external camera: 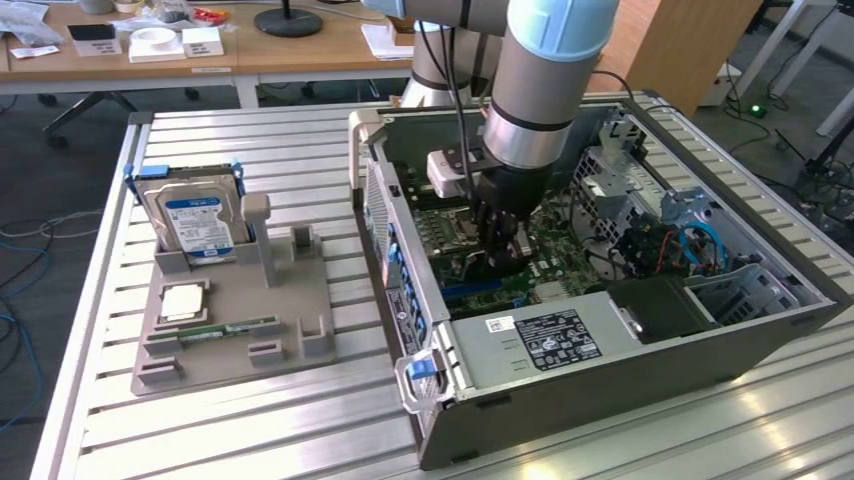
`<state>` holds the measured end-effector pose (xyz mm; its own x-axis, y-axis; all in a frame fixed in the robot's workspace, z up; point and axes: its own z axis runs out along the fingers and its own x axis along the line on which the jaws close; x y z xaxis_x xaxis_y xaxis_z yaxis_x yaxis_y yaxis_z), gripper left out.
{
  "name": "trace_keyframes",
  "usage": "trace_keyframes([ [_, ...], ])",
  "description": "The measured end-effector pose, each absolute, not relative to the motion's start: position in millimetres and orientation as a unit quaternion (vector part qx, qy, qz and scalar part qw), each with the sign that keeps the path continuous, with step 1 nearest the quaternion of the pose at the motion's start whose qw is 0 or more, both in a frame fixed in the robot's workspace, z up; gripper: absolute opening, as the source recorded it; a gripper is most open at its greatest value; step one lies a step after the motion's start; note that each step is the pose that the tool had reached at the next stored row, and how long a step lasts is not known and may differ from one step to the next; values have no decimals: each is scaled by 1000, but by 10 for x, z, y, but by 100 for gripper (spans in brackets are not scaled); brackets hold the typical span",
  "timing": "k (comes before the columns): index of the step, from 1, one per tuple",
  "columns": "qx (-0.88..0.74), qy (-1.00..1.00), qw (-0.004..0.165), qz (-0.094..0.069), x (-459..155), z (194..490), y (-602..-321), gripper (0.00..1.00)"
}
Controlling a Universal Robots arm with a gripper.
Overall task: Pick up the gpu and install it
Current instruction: 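Insert the gpu into the slot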
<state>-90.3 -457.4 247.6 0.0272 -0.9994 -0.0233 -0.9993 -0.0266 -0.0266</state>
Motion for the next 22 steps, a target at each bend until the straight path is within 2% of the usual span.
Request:
trace_keyframes([
  [22,-708,706,18,-1,-896,2477,-4576,26],
])
